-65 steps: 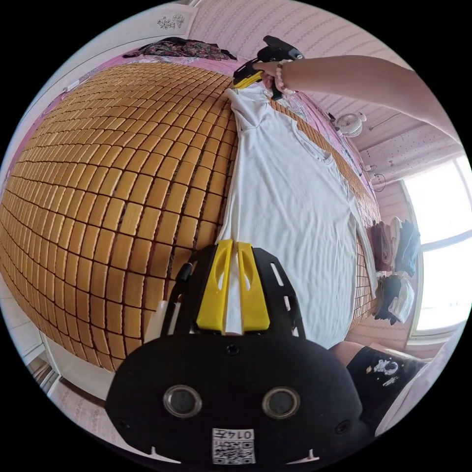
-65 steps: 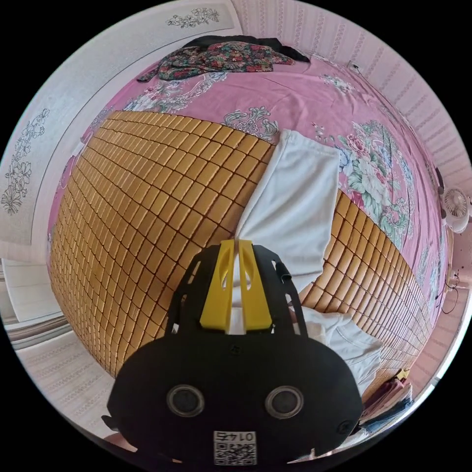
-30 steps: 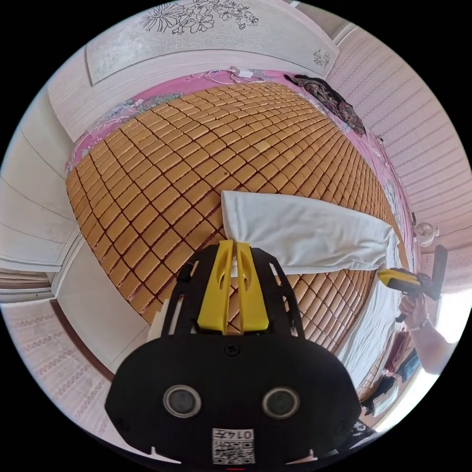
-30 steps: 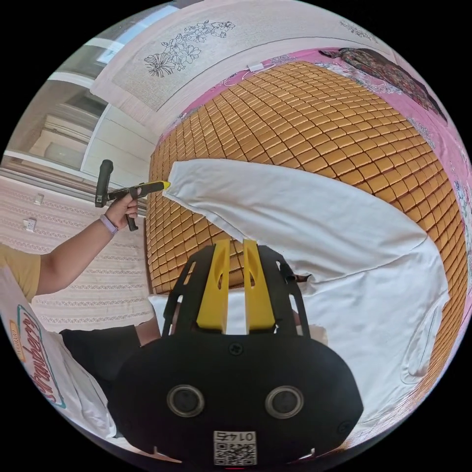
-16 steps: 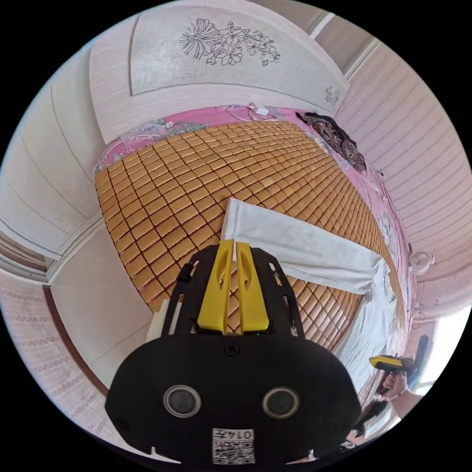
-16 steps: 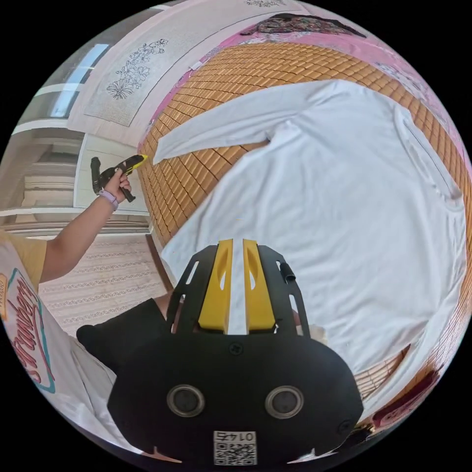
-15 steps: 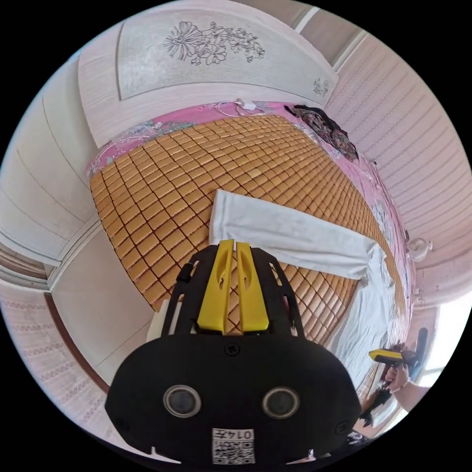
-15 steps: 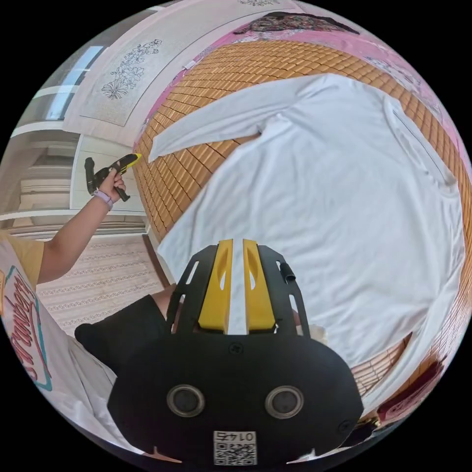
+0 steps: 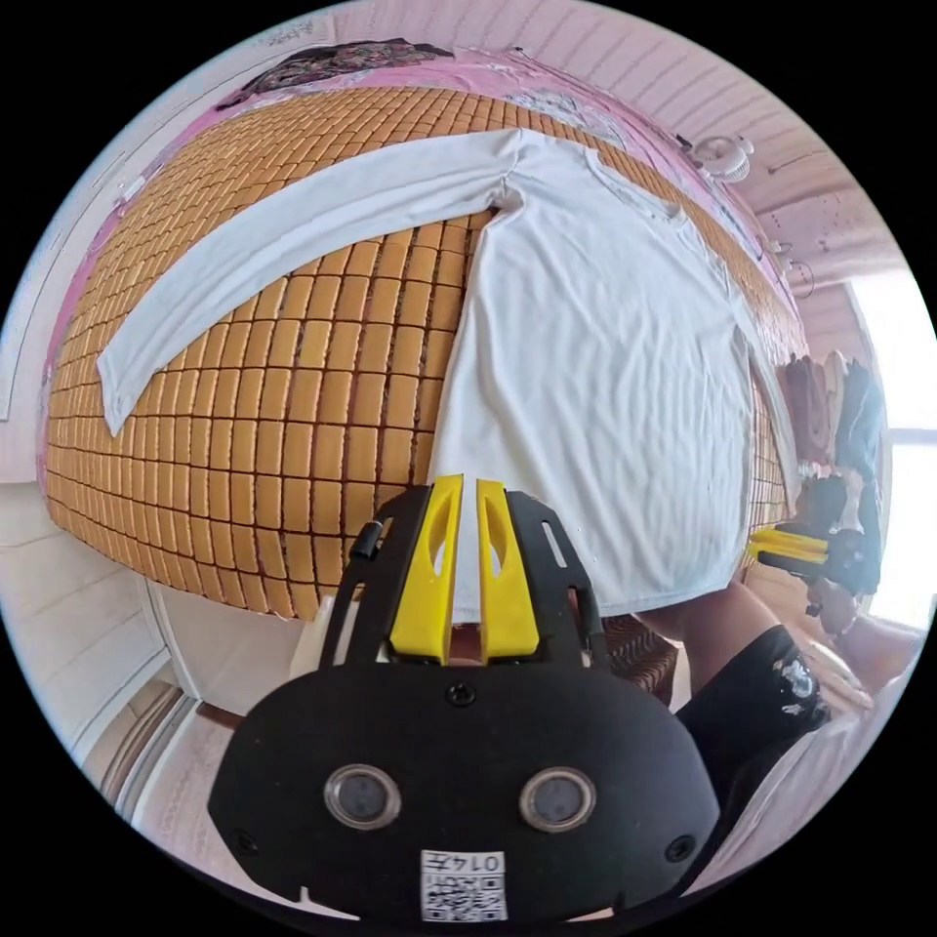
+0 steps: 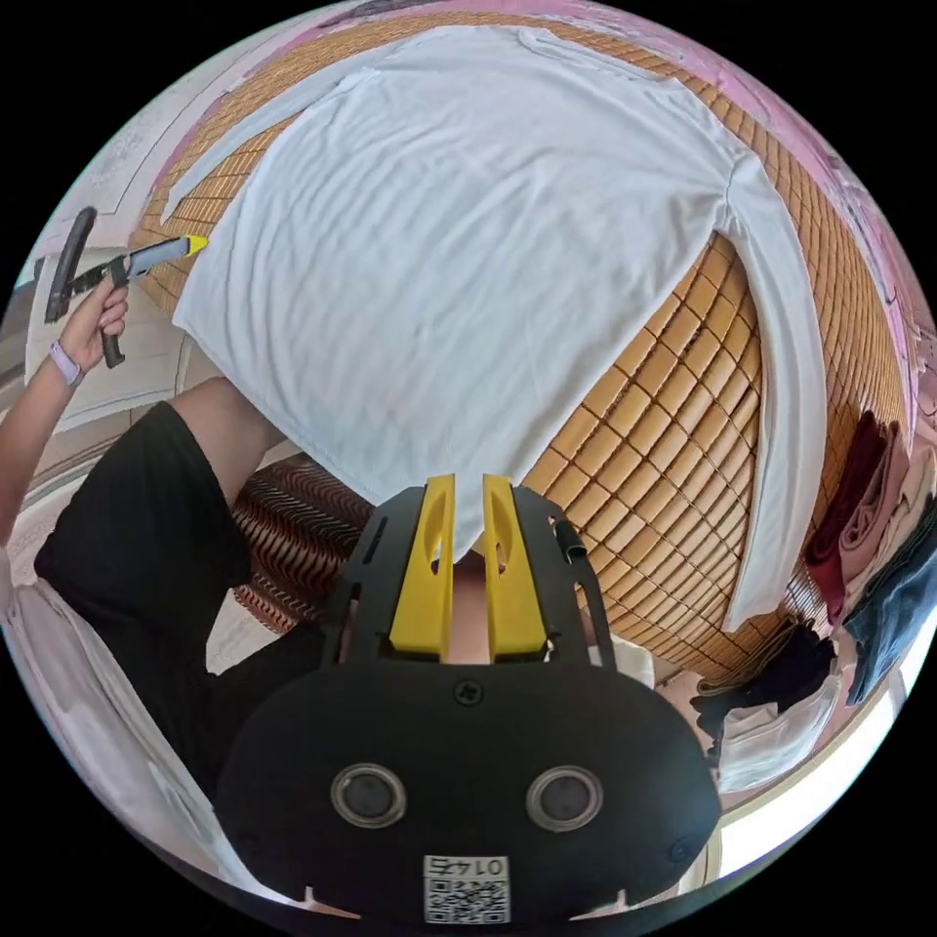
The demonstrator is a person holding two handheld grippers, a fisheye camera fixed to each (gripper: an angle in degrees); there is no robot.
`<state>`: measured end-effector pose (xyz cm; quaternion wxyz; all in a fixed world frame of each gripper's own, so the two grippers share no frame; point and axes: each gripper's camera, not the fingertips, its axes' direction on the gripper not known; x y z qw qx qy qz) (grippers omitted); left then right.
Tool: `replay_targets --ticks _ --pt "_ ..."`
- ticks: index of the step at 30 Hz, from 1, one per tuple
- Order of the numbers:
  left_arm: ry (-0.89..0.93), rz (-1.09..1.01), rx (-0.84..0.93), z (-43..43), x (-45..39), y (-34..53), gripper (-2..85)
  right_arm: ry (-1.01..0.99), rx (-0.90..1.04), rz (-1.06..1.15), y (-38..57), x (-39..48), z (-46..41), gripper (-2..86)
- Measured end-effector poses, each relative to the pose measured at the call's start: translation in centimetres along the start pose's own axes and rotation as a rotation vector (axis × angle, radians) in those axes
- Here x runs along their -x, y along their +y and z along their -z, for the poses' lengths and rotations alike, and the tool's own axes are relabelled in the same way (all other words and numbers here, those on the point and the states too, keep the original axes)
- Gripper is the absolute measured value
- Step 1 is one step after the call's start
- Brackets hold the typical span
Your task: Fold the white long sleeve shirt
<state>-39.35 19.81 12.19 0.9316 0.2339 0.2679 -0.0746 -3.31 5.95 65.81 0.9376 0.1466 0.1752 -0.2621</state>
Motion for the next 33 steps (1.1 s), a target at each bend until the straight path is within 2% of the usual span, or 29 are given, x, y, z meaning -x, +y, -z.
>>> replay_targets --ticks 2,5,11,16,23,25,27,29,33 --pt "-0.099 -0.045 0.010 -0.7 -2.3 0.5 -0.3 0.032 -0.012 0.043 0.6 1.8 -0.2 4.8" --pt "-0.108 -0.102 0.025 -2.4 -4.0 1.1 -0.9 0.048 0.021 0.047 1.3 3.5 -2.1 3.2" --pt "-0.190 -0.257 0.011 -3.0 -7.9 2.5 -1.0 0.211 -0.002 0.149 2.8 7.2 -1.6 0.4" --pt "-0.233 -0.300 -0.009 -2.8 -9.7 3.7 -1.0 0.261 0.004 0.079 3.6 9.0 -0.9 0.1" --pt "-0.160 -0.228 -0.264 -1.4 -7.9 9.1 -1.0 0.236 -0.072 0.049 6.1 9.5 0.3 -0.1" --pt "-0.137 -0.190 -0.300 -0.8 -7.3 9.9 -1.0 0.209 -0.164 0.002 7.9 9.3 0.6 -0.3" --pt "-0.078 -0.132 -0.310 0.1 -6.2 10.2 -1.0 0.193 -0.249 -0.036 9.6 9.3 0.8 -0.5" --pt "0.027 -0.073 -0.266 1.5 -4.4 10.1 -1.0 0.193 -0.256 -0.062 10.7 9.6 0.9 -0.7" --pt "0.057 -0.060 -0.306 4.6 -3.3 11.9 -1.0 0.260 -0.268 -0.075 12.8 10.7 1.9 -0.7"
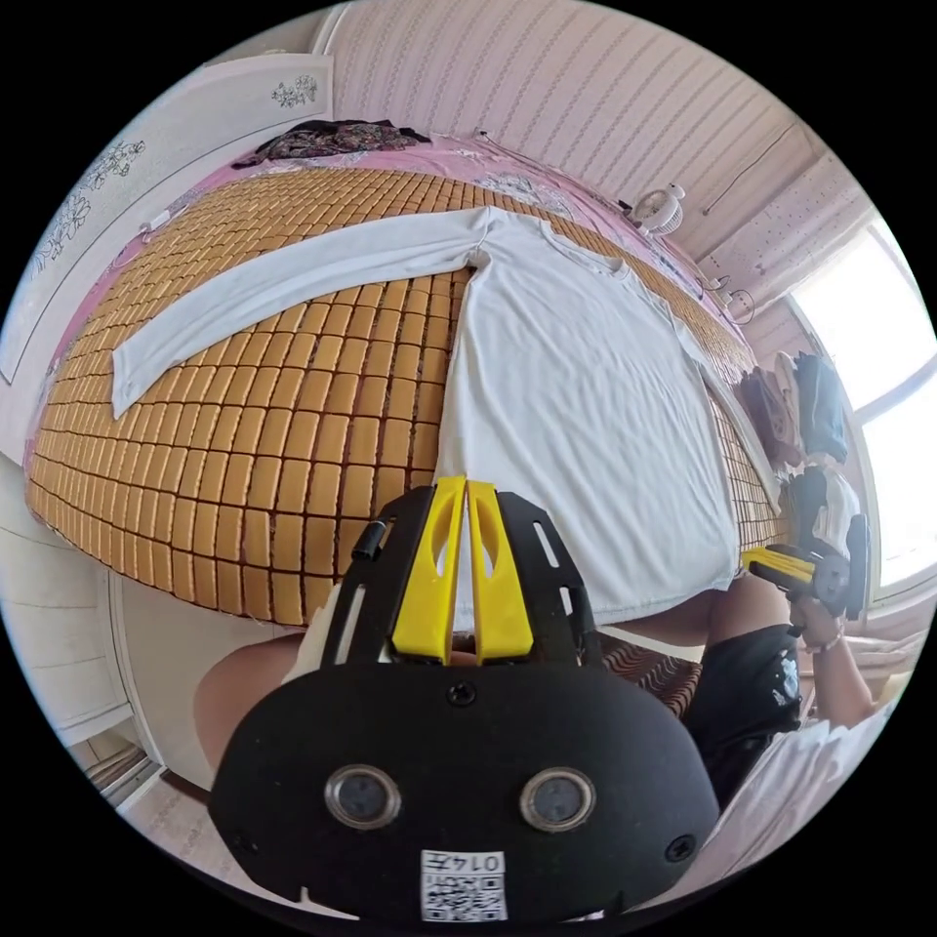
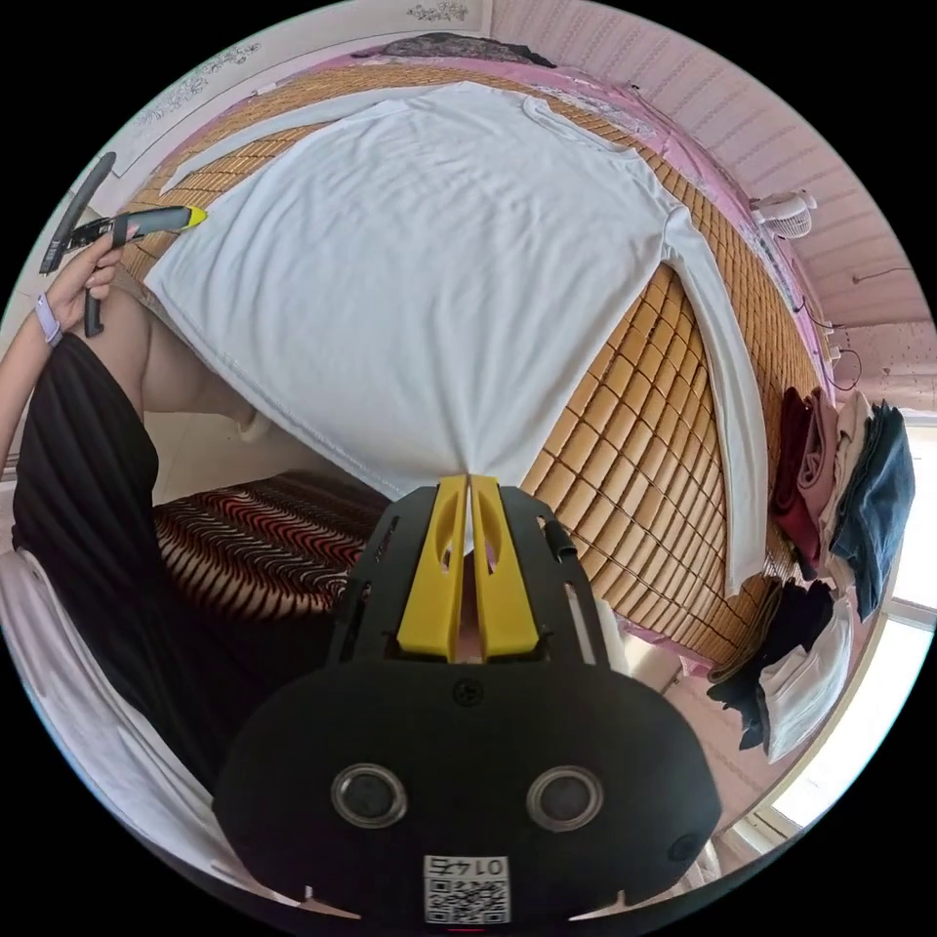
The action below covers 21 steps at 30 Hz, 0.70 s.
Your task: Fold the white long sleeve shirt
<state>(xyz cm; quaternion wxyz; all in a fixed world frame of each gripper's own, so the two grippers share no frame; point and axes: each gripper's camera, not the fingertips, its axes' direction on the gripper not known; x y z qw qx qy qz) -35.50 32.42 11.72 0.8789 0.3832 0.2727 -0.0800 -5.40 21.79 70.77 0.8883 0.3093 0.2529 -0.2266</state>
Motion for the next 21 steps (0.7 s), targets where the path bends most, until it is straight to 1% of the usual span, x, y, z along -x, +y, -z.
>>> replay_targets --ticks 3,7,10,14,18,21 --pt "0.028 0.011 -0.040 3.1 0.9 0.6 -1.0 -0.050 -0.031 -0.121 1.2 -1.5 1.3 -0.2" --pt "0.111 0.053 -0.121 7.2 3.0 1.3 -1.0 -0.247 -0.054 -0.254 3.5 -4.1 1.7 3.4" --pt "0.140 0.072 -0.180 9.8 4.3 1.8 -1.0 -0.334 -0.070 -0.345 4.8 -5.2 1.5 4.3" --pt "0.107 0.083 -0.195 12.1 6.4 1.8 -1.0 -0.299 -0.053 -0.373 4.7 -5.0 1.2 5.8" --pt "0.138 0.057 -0.251 14.9 7.6 2.4 -1.0 -0.360 0.018 -0.359 2.8 -4.3 -0.4 7.5" --pt "0.120 0.067 -0.331 17.8 9.5 2.8 -1.0 -0.268 0.107 -0.323 1.4 -2.8 -1.7 7.2"
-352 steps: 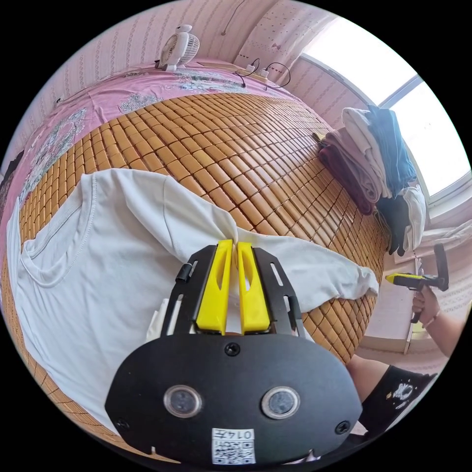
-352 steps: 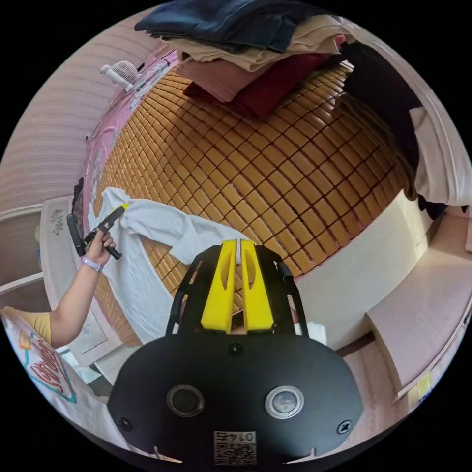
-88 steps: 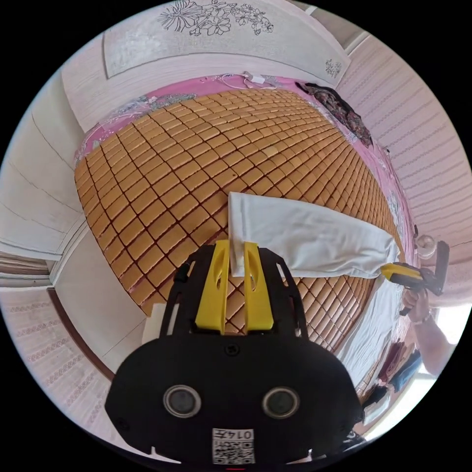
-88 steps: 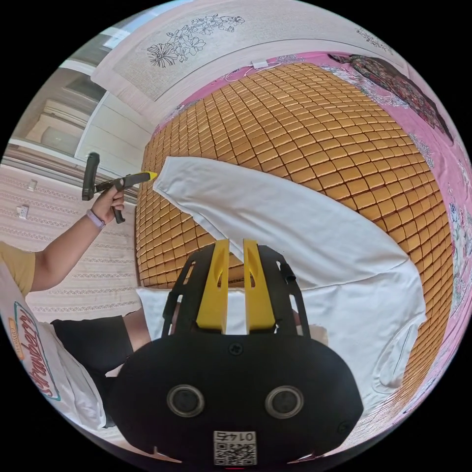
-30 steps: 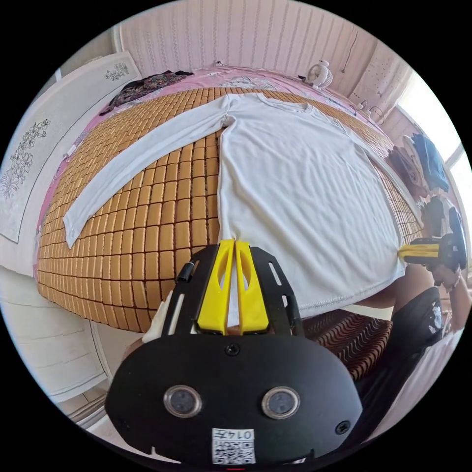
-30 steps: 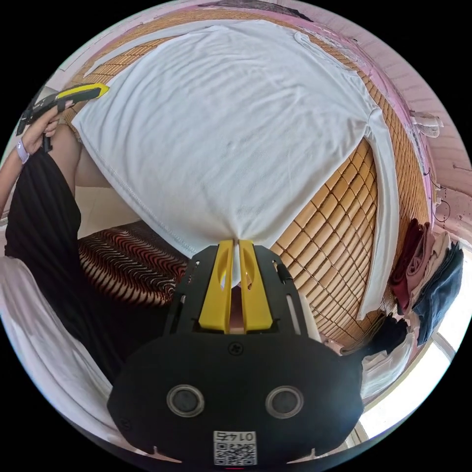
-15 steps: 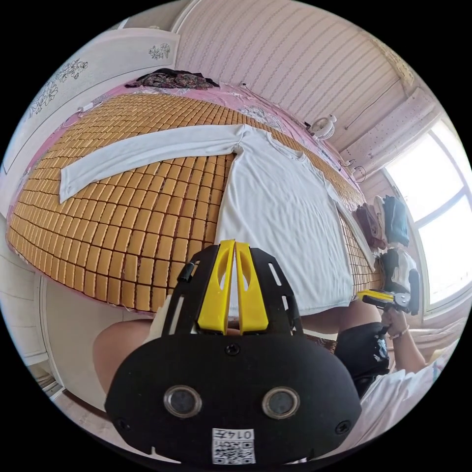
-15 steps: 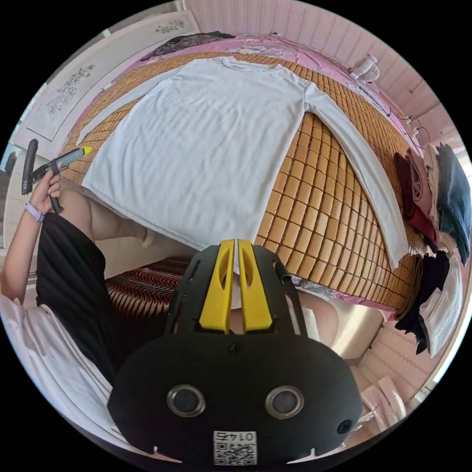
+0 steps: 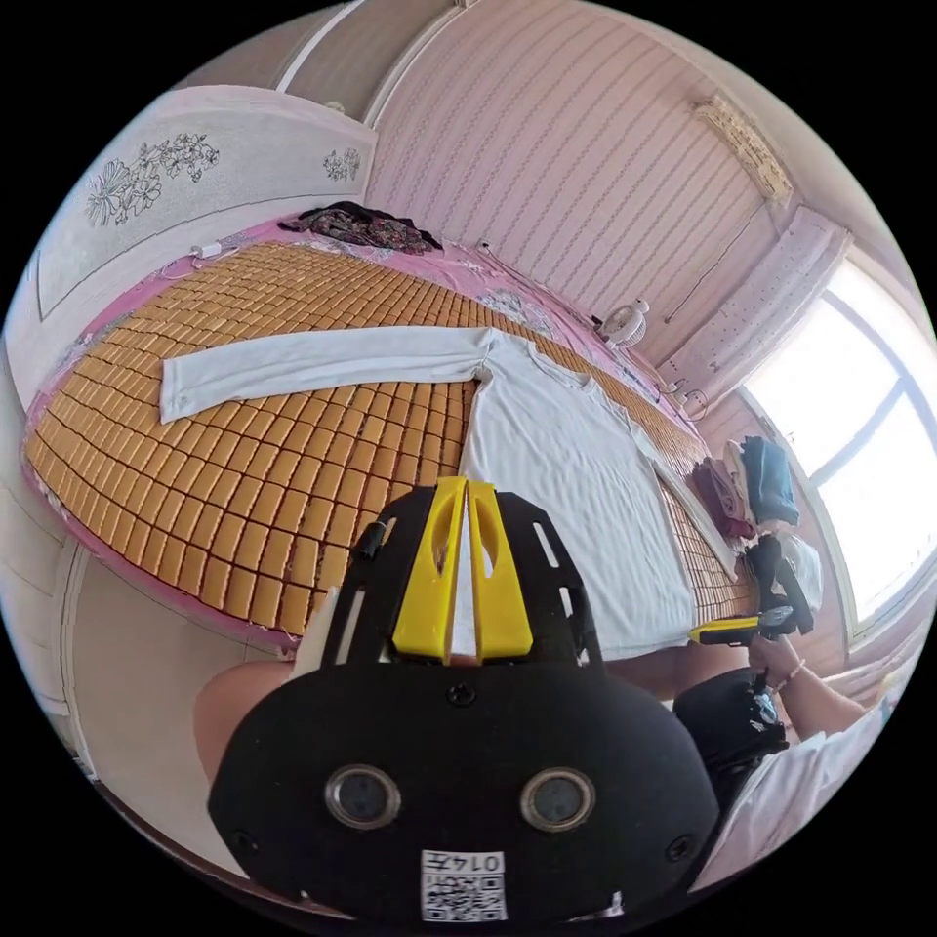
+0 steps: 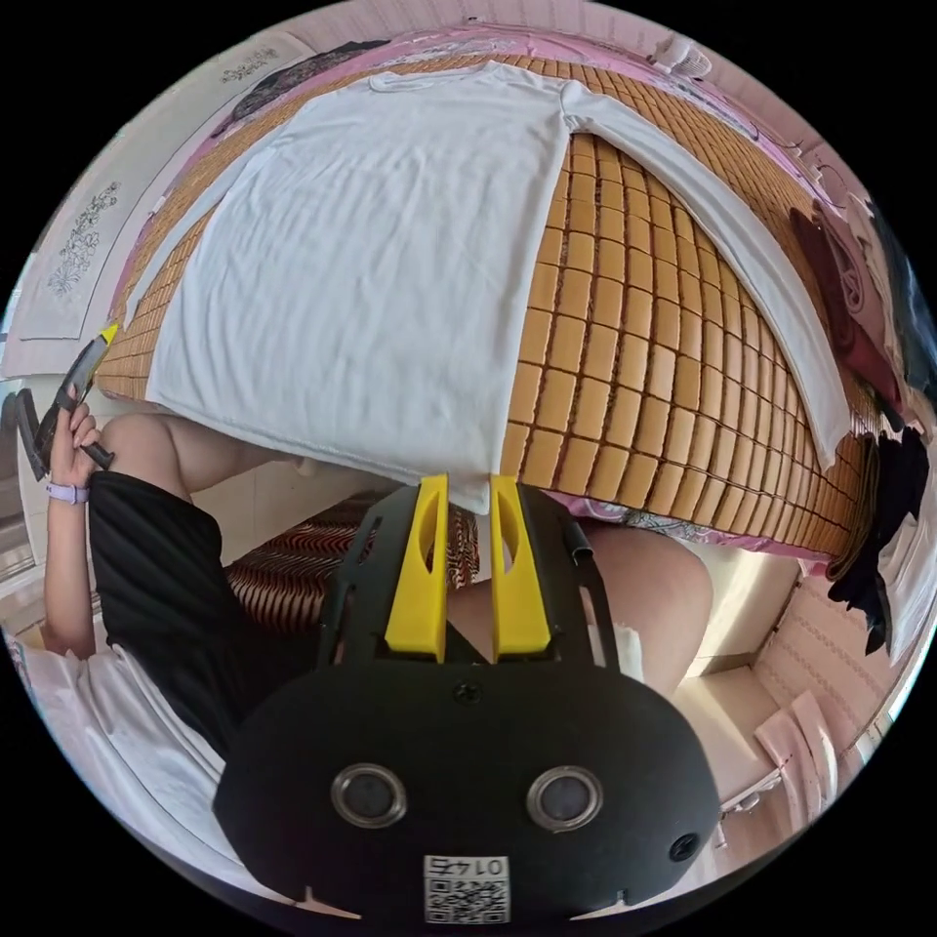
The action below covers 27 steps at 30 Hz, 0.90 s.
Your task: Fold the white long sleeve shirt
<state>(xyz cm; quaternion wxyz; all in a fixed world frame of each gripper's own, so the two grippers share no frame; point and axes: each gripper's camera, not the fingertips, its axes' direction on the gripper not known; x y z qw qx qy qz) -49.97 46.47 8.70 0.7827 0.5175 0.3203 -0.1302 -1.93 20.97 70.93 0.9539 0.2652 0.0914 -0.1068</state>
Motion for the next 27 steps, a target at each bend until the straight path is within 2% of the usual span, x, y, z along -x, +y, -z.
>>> replay_targets --ticks 4,8,11,15,17,19,22,27 --pt "-0.154 0.015 -0.116 3.3 4.7 -2.8 -1.0 0.031 0.030 0.043 -0.8 1.9 -0.9 7.1" --pt "-0.254 0.116 -0.256 6.6 11.5 -6.7 -1.0 0.007 0.141 0.058 -1.4 2.5 -2.2 7.0" --pt "-0.319 0.215 -0.338 8.1 16.3 -8.9 -1.0 0.063 0.191 0.063 -1.3 3.2 -2.3 7.0" --pt "-0.325 0.312 -0.366 8.6 21.4 -9.4 -0.9 0.069 0.151 0.088 -3.6 5.9 -0.2 6.8" --pt "-0.334 0.302 -0.320 8.7 23.9 -9.7 -0.7 0.055 0.115 0.122 -5.9 8.0 1.0 6.2" --pt "-0.344 0.291 -0.268 9.3 26.2 -11.1 -0.5 0.052 0.067 0.205 -10.1 12.2 2.6 3.8" --pt "-0.352 0.300 -0.282 10.7 30.2 -12.3 0.2 0.054 -0.005 0.385 -16.0 19.7 3.9 2.4" --pt "-0.331 0.434 -0.264 11.2 36.4 -12.4 3.1 0.008 0.014 0.707 -24.4 35.3 2.6 1.5"
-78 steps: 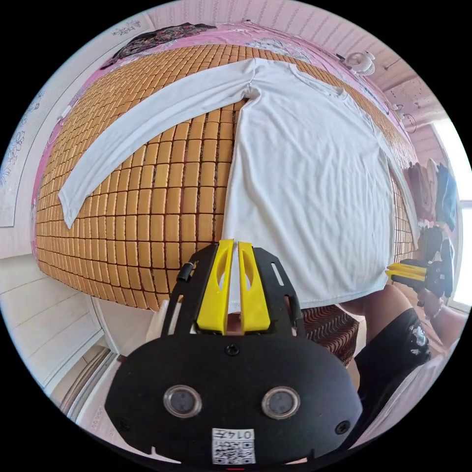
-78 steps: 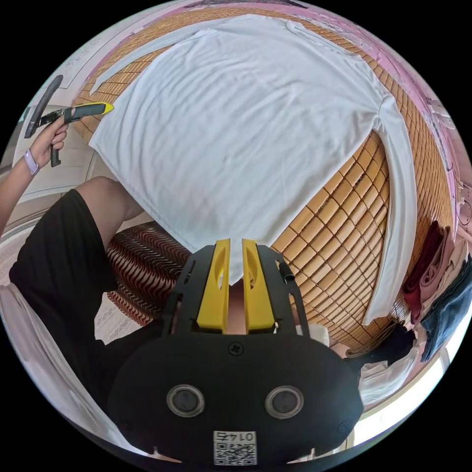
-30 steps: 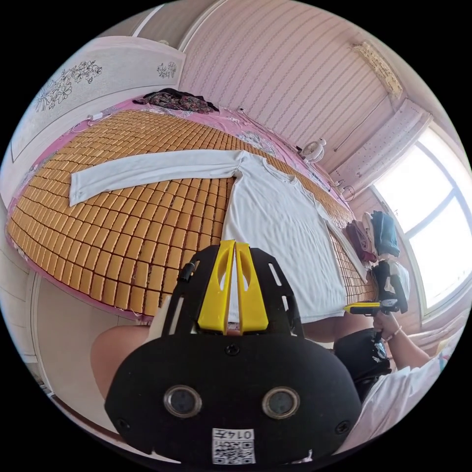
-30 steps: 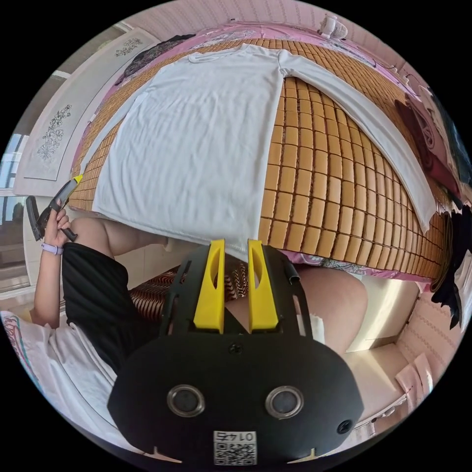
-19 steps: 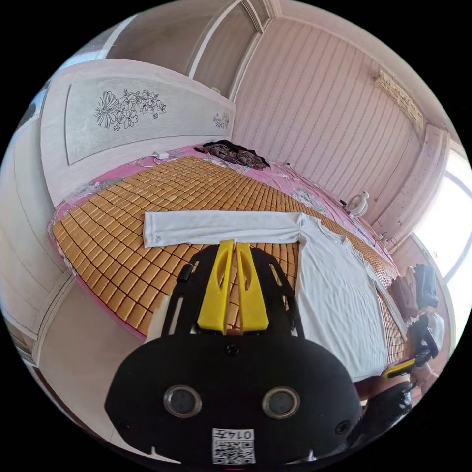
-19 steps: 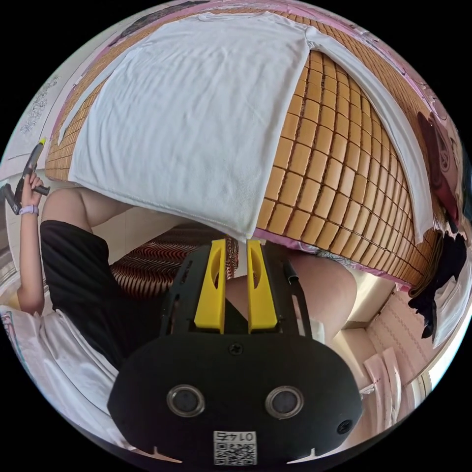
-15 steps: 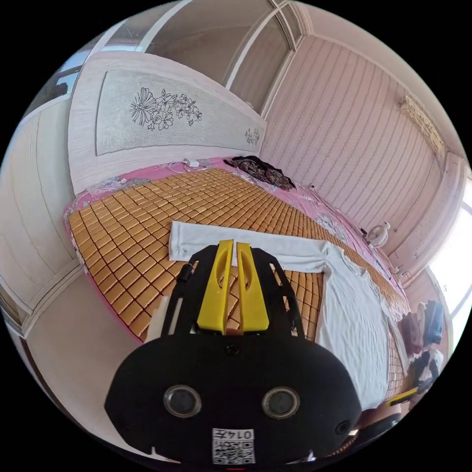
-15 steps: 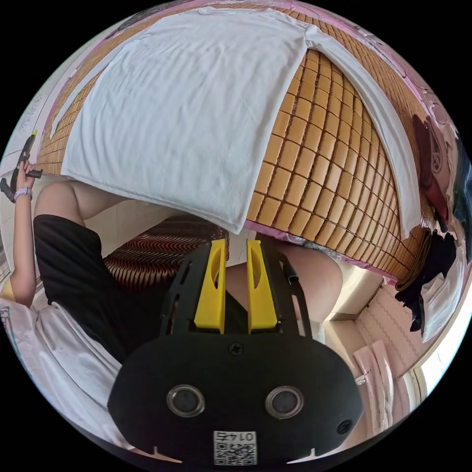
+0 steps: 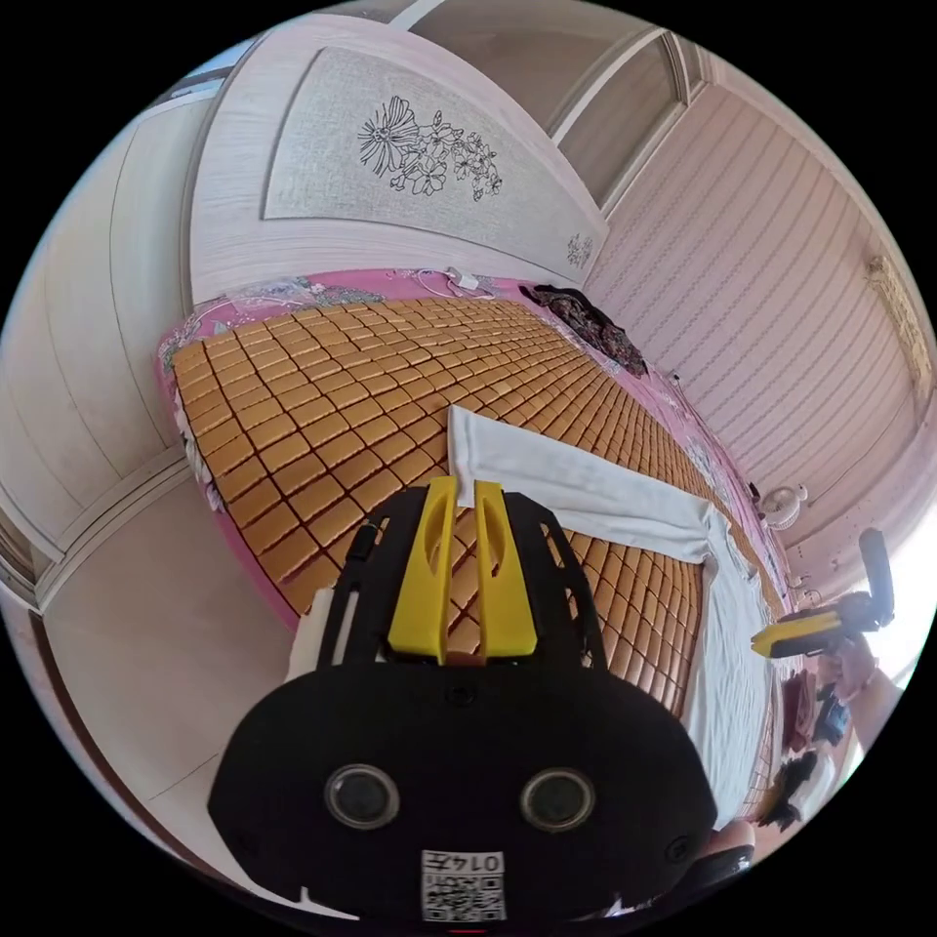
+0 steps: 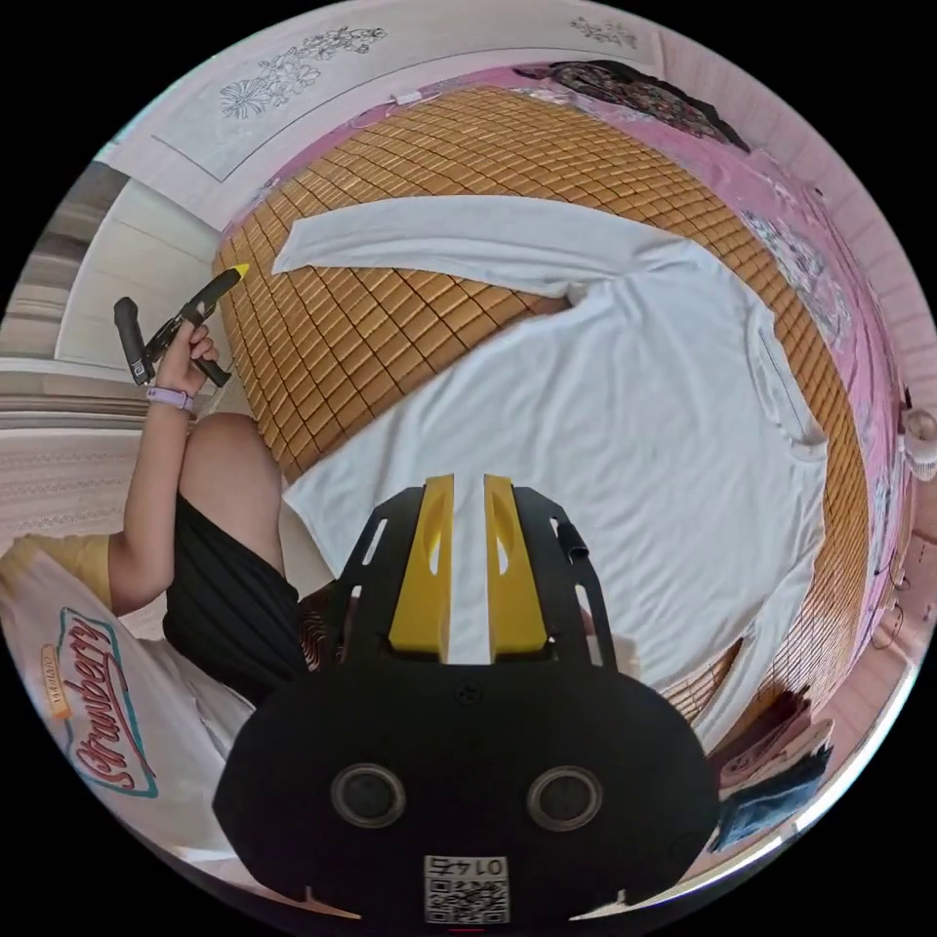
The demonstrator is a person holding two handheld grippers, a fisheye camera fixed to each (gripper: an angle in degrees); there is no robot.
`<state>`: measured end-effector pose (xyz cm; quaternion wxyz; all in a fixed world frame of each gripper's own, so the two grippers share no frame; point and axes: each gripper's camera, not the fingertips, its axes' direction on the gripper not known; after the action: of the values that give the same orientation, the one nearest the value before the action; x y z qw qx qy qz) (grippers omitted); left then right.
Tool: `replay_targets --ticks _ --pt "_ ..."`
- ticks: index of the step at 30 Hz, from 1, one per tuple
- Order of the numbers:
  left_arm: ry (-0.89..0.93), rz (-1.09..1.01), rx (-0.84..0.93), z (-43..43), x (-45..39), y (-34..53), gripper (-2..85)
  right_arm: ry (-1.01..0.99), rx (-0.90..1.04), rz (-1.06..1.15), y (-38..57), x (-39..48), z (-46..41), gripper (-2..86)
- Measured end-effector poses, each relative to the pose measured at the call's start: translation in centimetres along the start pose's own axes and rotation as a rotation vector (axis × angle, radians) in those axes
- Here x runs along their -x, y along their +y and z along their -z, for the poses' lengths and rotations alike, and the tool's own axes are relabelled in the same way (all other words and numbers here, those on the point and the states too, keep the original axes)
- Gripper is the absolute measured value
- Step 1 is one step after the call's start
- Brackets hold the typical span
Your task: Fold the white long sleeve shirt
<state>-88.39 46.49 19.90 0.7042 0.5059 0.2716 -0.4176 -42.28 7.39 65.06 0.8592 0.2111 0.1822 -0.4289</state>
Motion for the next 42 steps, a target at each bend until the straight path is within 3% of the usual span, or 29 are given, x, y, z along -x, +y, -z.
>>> replay_targets --ticks 7,13,16,20,26,30,37,42 --pt "0.039 0.047 0.067 -4.1 2.6 -3.5 6.7 0.137 0.001 0.460 -18.2 15.3 -3.9 2.5" --pt "0.054 0.031 0.053 -6.1 2.7 -5.6 5.7 0.090 -0.009 0.630 -26.6 24.9 -6.2 6.2" --pt "0.082 0.013 0.103 -7.9 2.5 -6.5 0.4 0.111 -0.011 0.630 -29.3 27.9 -7.8 7.1" --pt "0.043 -0.002 0.197 -10.4 2.4 -7.1 -0.6 0.065 -0.006 0.585 -31.5 30.0 -9.3 8.5" --pt "-0.092 -0.016 0.027 -8.5 2.0 -6.9 4.6 0.145 -0.105 0.491 -32.2 32.0 -10.3 9.3" --pt "-0.038 0.044 0.115 -11.1 3.0 -6.6 7.2 0.231 -0.079 0.514 -31.6 32.5 -11.8 8.0" --pt "-0.004 0.024 0.151 -12.3 2.7 -4.4 0.0 0.215 -0.048 0.520 -30.0 31.6 -10.5 1.7" --pt "0.101 0.010 0.066 -10.2 2.3 -2.4 -0.9 0.182 -0.129 0.495 -27.2 28.1 -7.0 0.1"
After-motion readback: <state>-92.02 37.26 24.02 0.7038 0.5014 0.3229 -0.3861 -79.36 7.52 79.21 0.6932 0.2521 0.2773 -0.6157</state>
